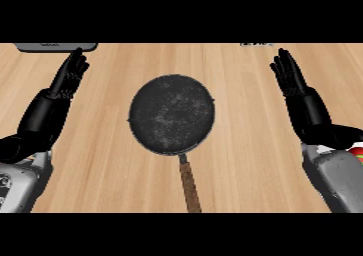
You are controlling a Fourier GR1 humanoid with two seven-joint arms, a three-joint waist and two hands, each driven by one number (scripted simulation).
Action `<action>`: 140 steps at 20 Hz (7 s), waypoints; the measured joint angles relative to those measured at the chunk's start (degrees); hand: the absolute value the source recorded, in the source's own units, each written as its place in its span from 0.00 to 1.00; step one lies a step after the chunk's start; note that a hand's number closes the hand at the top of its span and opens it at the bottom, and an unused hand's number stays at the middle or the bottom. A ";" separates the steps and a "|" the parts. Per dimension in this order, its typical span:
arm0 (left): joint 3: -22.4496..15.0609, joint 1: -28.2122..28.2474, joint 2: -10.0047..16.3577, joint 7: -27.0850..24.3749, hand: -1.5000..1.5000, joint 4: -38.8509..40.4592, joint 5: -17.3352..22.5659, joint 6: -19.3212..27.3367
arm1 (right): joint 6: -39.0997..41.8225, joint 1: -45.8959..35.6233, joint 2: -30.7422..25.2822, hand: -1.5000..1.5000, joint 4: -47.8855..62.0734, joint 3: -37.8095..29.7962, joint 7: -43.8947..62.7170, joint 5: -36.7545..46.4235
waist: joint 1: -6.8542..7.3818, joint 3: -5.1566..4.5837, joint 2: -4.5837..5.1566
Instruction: Pick the tomato from the plate and place it in the pan
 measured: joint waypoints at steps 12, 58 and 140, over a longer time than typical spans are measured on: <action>2.62 15.19 1.80 8.65 0.50 7.52 -1.59 4.17 | -21.43 15.51 -10.00 0.00 13.54 -26.27 12.67 -5.65 | -4.08 -0.89 -0.38; 1.26 20.54 -4.55 13.45 0.50 1.56 -9.06 2.49 | 25.03 3.20 -33.76 0.00 15.32 -10.48 71.11 -2.16 | 0.67 -0.57 -0.16; 7.27 19.89 -10.84 13.89 0.50 0.70 -15.35 -4.42 | 13.09 -31.63 4.38 1.00 21.20 3.27 18.35 46.55 | 1.63 -0.58 0.04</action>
